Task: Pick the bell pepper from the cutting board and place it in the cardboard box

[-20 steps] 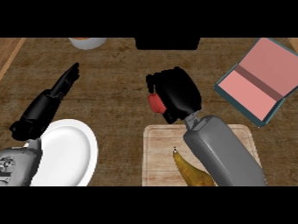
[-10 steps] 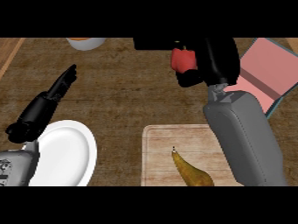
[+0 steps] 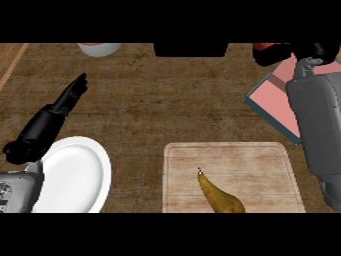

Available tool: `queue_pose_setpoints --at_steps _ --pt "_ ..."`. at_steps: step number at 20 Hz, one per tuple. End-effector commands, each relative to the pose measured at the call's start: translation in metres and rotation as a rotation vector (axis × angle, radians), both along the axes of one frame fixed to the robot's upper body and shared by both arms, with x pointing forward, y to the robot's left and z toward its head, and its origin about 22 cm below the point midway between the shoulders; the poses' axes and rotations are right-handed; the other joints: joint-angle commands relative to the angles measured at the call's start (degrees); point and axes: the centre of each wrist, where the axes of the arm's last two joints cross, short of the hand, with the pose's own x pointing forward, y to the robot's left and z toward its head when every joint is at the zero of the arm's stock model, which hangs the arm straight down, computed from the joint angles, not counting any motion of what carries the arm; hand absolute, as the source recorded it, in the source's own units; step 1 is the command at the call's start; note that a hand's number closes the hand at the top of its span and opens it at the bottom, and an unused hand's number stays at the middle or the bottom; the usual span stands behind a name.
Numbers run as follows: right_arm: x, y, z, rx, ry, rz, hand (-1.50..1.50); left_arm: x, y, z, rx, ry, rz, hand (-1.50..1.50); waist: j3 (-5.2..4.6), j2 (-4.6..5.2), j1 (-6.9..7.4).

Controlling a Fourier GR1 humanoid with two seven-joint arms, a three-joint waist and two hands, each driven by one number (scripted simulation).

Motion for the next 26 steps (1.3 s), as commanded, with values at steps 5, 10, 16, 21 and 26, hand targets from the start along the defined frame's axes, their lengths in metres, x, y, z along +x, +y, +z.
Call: queue_pose_setpoints --at_steps 5,10,16,21,26 --pt "0.019 -0.083 -0.013 -0.062 0.346 -0.047 1.50 -0.006 0.007 -0.007 0.002 -0.004 -0.013 0.00 -0.03 0.14 0.38" --pt "0.026 -0.120 -0.032 -0.028 0.490 -0.016 1.50 -0.006 -0.007 -0.007 0.011 -0.008 -0.005 0.00 0.03 0.30 0.87" --pt "0.024 -0.150 -0.040 -0.083 0.709 -0.030 1.50 -0.001 -0.011 -0.008 -0.001 -0.024 -0.004 0.00 0.01 0.18 0.63" --pt "0.016 -0.172 -0.056 -0.011 0.685 0.192 -1.50 -0.004 -0.023 -0.001 0.014 0.006 -0.011 0.00 0.09 0.21 0.82" --pt "0.017 -0.167 -0.047 0.214 0.344 0.314 -1.50 -0.002 -0.007 -0.007 0.006 -0.002 -0.014 0.00 0.18 0.19 0.40"
